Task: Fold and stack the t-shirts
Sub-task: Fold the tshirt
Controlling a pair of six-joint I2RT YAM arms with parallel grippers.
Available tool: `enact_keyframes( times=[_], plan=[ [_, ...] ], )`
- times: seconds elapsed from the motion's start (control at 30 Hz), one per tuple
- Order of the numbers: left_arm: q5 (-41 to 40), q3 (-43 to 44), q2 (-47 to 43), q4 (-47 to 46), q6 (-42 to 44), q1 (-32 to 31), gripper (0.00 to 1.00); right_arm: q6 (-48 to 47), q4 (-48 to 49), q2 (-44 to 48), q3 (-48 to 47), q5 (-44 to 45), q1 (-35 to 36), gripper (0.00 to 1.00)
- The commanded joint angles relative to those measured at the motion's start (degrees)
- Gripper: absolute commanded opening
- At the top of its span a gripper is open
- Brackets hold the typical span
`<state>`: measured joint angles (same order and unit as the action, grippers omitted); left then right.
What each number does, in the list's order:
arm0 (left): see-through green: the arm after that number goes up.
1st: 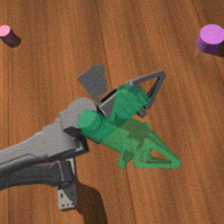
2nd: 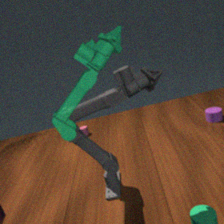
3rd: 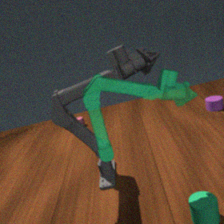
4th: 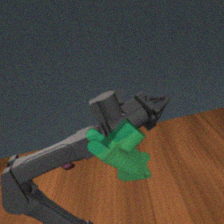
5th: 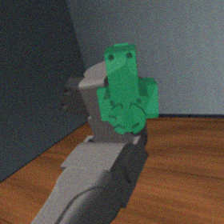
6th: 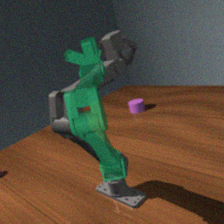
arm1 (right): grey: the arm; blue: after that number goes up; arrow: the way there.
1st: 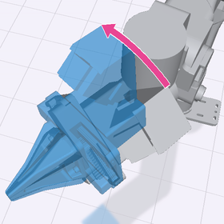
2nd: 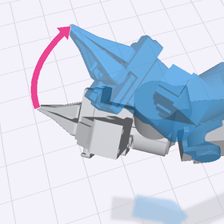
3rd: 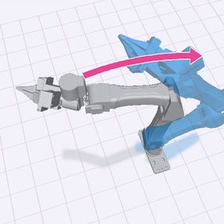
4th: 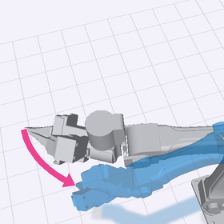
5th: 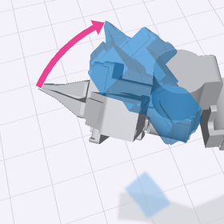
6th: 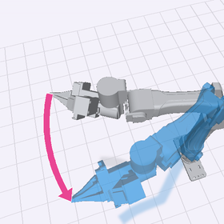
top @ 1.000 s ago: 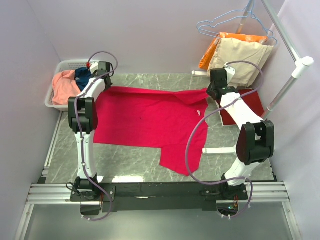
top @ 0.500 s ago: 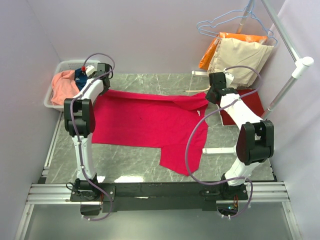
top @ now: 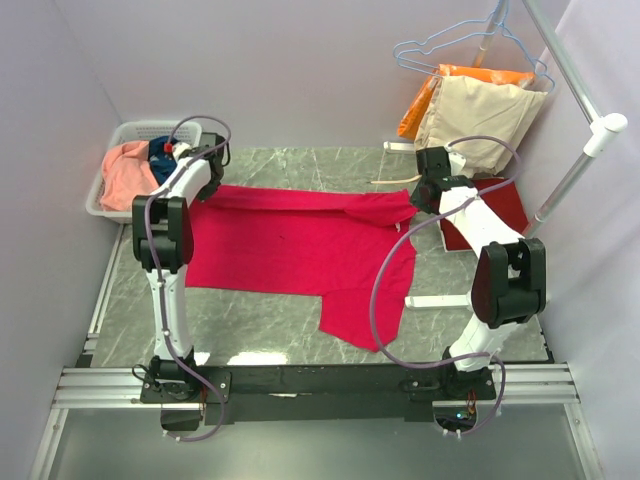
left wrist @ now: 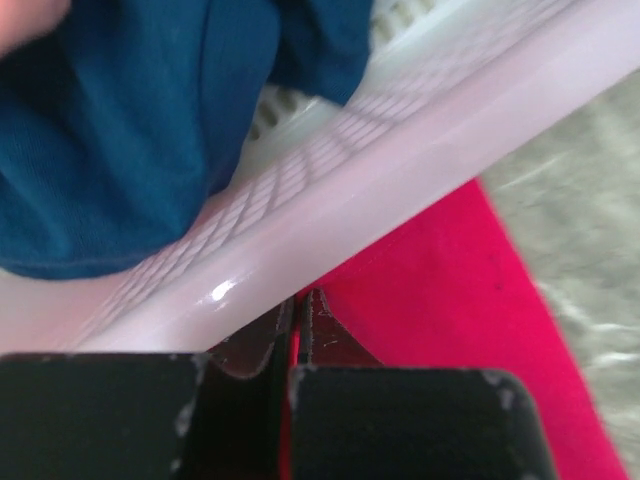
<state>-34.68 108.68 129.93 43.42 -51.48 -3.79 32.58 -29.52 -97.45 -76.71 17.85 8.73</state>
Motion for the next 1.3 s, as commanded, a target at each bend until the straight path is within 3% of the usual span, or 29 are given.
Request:
enact_keyframes(
  times=[0.0,0.1,0.13,0.17,0.23,0.3,0.4,0.43,0.47,0.57,0.8,1.07,1.27],
  plan=[
    [-7.25,1.36,2.52,7.12,-2.31,2.83,0.01,0.91,-1.42,-0.20,-1.34,0.26,-0.38,0.00],
    [-6.29,0.57,2.70,7.47,-2.31,2.83,0.30,1.08,-1.51,-0.11,-0.99,-0.88,-0.38,0.00],
    [-6.02,-0.65,2.52,6.69,-2.39,2.83,0.58,1.08,-1.42,-0.28,-0.90,-1.58,-0.30,0.00],
    [-5.32,-1.28,2.00,5.63,-1.87,2.83,0.69,1.00,-1.42,-0.37,-0.81,-1.93,-0.38,0.00],
    [-4.00,-2.68,1.38,4.31,-1.07,2.83,0.91,0.56,-1.59,-0.72,-1.16,-2.90,-0.29,0.00],
    [-2.60,-3.21,0.15,2.47,0.23,2.74,0.99,-0.05,-2.47,-1.25,-2.48,-4.40,-0.30,0.00],
    [-0.58,-5.14,-2.92,-1.48,2.25,2.21,0.99,-0.15,-5.63,-3.27,-5.46,-5.28,-0.30,0.02],
    [-0.22,-6.71,-3.88,-2.36,2.27,2.04,0.99,0.55,-8.42,-4.58,-6.43,-4.32,-0.29,0.10],
    [0.31,-7.51,-5.72,-3.16,2.70,1.43,1.00,1.60,-9.84,-4.94,-7.92,-2.74,-0.29,0.24],
    [1.80,-9.54,-8.54,-6.85,5.16,-0.15,0.99,3.54,-9.77,-4.59,-6.97,0.60,0.23,0.39],
    [8.99,-10.60,-11.45,-12.04,13.50,-3.59,1.00,0.40,-9.07,-5.82,-8.72,3.34,6.19,0.40],
    [15.17,-11.47,-10.84,-12.30,16.50,-5.61,1.00,-2.26,-8.89,-11.18,-11.36,-4.57,11.48,0.34],
    [16.92,-13.06,-11.71,-13.97,17.55,-5.70,1.00,-3.22,-10.03,-15.22,-14.08,-4.67,12.10,0.40]
  ],
)
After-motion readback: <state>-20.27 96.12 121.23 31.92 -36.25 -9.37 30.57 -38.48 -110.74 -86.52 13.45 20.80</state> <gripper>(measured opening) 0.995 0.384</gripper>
